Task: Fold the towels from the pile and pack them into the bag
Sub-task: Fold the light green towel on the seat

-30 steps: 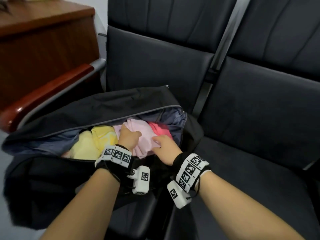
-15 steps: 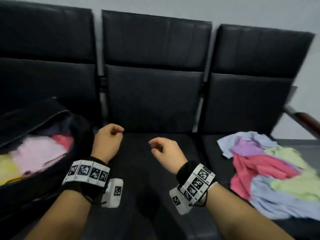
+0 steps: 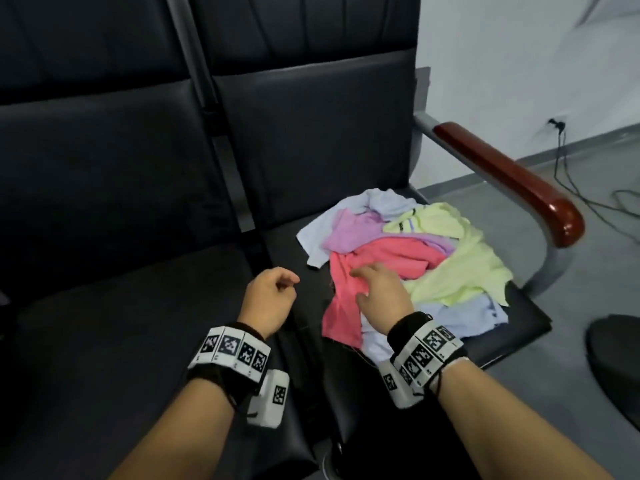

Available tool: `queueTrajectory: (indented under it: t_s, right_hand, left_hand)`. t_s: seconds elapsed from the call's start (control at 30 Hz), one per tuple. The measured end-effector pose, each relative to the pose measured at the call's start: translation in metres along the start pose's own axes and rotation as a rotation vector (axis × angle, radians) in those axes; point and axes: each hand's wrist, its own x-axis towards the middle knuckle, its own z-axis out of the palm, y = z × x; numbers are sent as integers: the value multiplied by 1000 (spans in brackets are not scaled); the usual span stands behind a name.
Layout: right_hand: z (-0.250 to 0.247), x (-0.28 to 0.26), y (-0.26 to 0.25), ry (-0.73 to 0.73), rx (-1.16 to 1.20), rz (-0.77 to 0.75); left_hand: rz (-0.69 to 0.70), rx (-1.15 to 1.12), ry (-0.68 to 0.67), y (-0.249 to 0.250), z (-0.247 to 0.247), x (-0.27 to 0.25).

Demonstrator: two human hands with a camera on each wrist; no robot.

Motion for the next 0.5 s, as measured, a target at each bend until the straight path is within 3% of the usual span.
queueTrajectory:
  t_s: [0.1,0.27,0.5]
  right_hand:
    - [-18,7,36,31,-117,95]
    - [-24,7,72,-213,-132,274]
    - [-28,14,74,-54,-53,236]
  left_hand:
    - [-7,24,-67,6,27,5]
    - [-19,26,-137,13,52,2]
    - [8,8,-153,22,50,-10]
